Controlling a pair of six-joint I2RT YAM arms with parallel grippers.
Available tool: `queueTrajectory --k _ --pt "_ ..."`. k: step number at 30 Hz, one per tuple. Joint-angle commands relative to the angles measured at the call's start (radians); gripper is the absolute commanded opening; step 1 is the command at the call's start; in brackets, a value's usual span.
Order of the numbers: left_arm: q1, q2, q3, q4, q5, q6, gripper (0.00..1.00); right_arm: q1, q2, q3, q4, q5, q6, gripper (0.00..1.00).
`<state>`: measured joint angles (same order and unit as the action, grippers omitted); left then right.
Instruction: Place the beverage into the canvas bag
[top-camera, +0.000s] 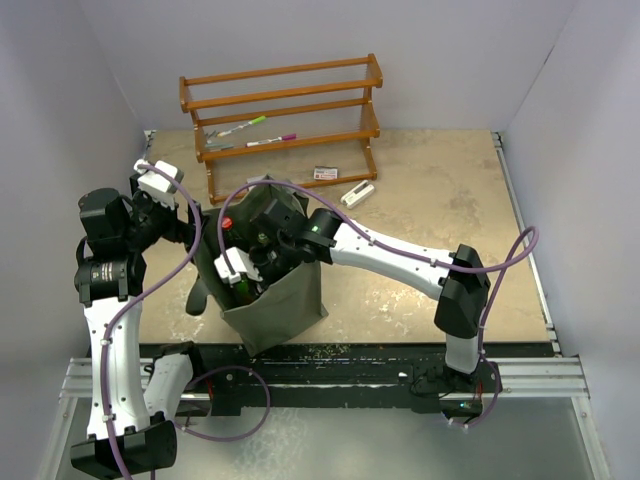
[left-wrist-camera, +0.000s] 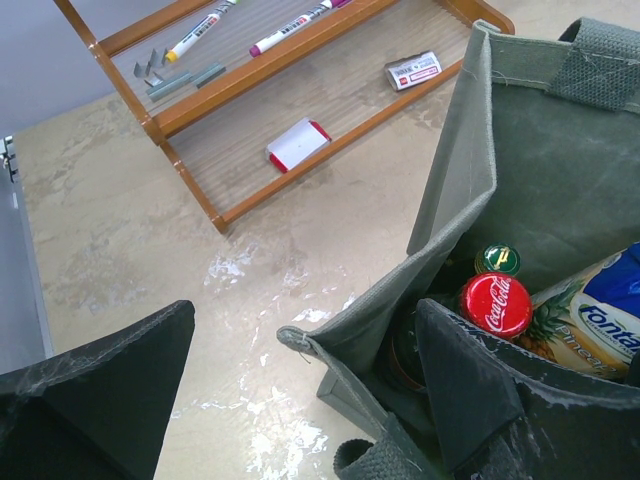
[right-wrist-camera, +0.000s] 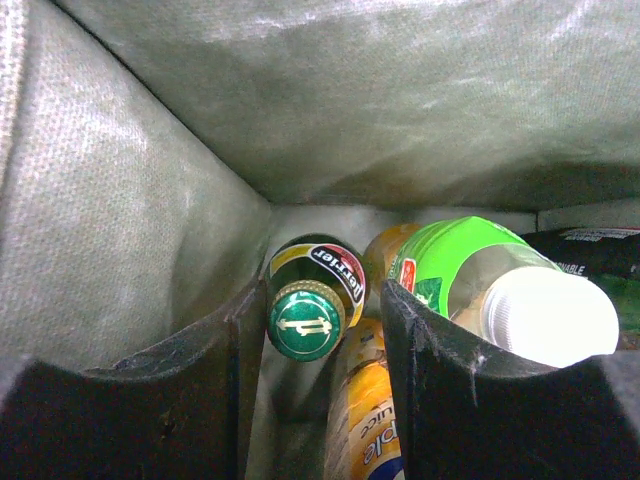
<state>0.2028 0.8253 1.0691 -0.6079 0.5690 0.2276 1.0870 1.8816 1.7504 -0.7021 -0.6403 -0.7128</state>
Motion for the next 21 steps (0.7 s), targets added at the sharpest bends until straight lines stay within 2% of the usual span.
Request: queueTrajectory --k 1,10,14,21 --pt "0.007 -0.012 0.001 0.039 0.01 0.009 0.94 -0.014 -0.01 0.015 -0.098 0.045 0.043 0.52" --pt "0.006 0.003 0.031 0.027 0.012 -0.017 0.97 -0.016 -0.147 0.033 0.036 0.107 0.157 0.57" --pt "0.007 0.021 0.065 0.018 -0.027 -0.053 1.0 -0.016 -0.22 0.021 0.07 0.146 0.175 0.59" --pt "0.007 0.063 0.153 -0.001 -0.13 -0.101 0.99 -0.039 -0.36 -0.039 0.173 0.247 0.268 0.6"
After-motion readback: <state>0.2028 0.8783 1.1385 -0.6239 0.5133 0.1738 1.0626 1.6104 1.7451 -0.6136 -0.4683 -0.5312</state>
